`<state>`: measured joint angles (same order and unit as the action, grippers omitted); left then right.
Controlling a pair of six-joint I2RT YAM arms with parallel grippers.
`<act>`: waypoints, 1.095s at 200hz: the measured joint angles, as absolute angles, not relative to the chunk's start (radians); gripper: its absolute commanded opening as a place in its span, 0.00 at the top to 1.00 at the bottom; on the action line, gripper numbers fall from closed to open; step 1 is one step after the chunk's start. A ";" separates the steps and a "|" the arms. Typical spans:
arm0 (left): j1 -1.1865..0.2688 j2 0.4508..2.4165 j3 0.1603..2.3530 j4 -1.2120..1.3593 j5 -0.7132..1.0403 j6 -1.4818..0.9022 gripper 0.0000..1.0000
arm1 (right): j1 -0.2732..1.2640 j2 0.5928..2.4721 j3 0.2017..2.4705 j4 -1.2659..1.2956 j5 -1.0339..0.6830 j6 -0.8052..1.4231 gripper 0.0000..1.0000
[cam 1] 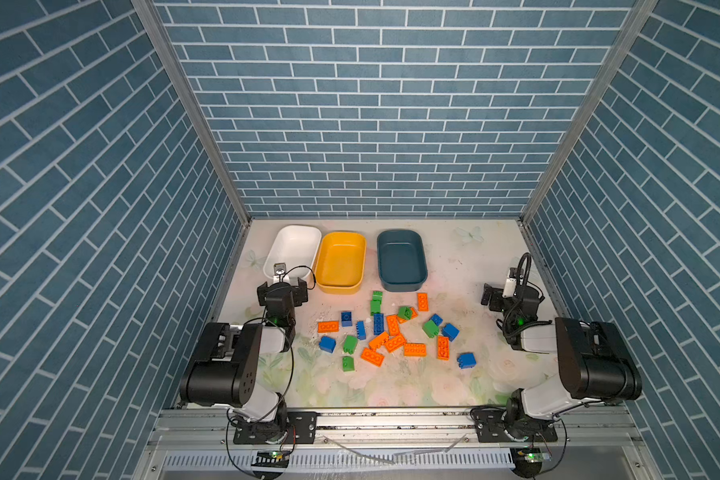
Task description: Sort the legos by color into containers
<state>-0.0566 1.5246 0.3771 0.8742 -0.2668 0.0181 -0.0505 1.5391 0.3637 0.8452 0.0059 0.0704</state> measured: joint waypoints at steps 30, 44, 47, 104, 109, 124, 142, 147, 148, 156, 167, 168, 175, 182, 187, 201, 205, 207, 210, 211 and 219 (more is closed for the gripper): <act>-0.057 1.525 0.377 0.874 -0.267 0.018 0.01 | -0.051 1.539 0.364 0.845 0.002 0.070 0.01; -0.057 1.525 0.377 0.874 -0.267 0.018 0.01 | -0.051 1.539 0.364 0.845 0.002 0.070 0.01; -0.057 1.525 0.377 0.874 -0.267 0.018 0.01 | -0.051 1.539 0.364 0.845 0.002 0.070 0.01; -0.057 1.525 0.377 0.874 -0.267 0.018 0.01 | -0.051 1.539 0.364 0.845 0.002 0.070 0.01; -0.057 1.525 0.377 0.874 -0.267 0.018 0.01 | -0.051 1.539 0.364 0.845 0.002 0.070 0.01; -0.057 1.525 0.377 0.874 -0.267 0.019 0.01 | -0.051 1.539 0.364 0.845 0.002 0.070 0.01; -0.057 1.525 0.377 0.874 -0.267 0.018 0.01 | -0.051 1.539 0.364 0.845 0.002 0.070 0.01; -0.057 1.525 0.377 0.874 -0.267 0.018 0.01 | -0.051 1.539 0.364 0.845 0.002 0.070 0.01; -0.057 1.525 0.377 0.874 -0.267 0.018 0.01 | -0.051 1.539 0.364 0.845 0.002 0.070 0.01; -0.057 1.525 0.377 0.875 -0.266 0.019 0.01 | -0.051 1.539 0.364 0.845 0.002 0.070 0.01; -0.057 1.523 0.376 0.875 -0.259 0.020 0.01 | -0.051 1.539 0.364 0.844 0.001 0.070 0.01; -0.057 1.523 0.376 0.875 -0.258 0.020 0.01 | -0.051 1.539 0.364 0.844 0.001 0.070 0.01; -0.057 1.517 0.374 0.873 -0.252 0.023 0.01 | -0.051 1.534 0.366 0.831 -0.002 0.070 0.01; -0.057 1.498 0.369 0.863 -0.248 0.024 0.01 | -0.051 1.522 0.370 0.805 -0.005 0.070 0.01; -0.057 1.476 0.367 0.845 -0.249 0.023 0.01 | -0.051 1.507 0.379 0.769 -0.006 0.069 0.01; -0.057 1.387 0.369 0.769 -0.275 0.012 0.01 | -0.051 1.454 0.428 0.648 -0.010 0.069 0.01; -0.057 1.354 0.375 0.734 -0.292 0.003 0.01 | -0.051 1.439 0.450 0.610 -0.012 0.071 0.01; -0.057 1.339 0.380 0.715 -0.300 -0.001 0.01 | -0.051 1.432 0.464 0.591 -0.013 0.072 0.01; -0.057 1.311 0.389 0.683 -0.318 -0.012 0.01 | -0.051 1.422 0.487 0.557 -0.014 0.073 0.01; -0.057 1.301 0.392 0.670 -0.323 -0.015 0.01 | -0.051 1.418 0.495 0.545 -0.015 0.075 0.01; -0.057 1.248 0.423 0.597 -0.359 -0.039 0.01 | -0.051 1.400 0.555 0.477 -0.018 0.086 0.01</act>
<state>-0.0566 1.2476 0.4232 0.5972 -0.3592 -0.0391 -0.0505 1.4002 0.5552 0.4770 -0.0177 0.0860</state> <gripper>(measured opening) 0.994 0.992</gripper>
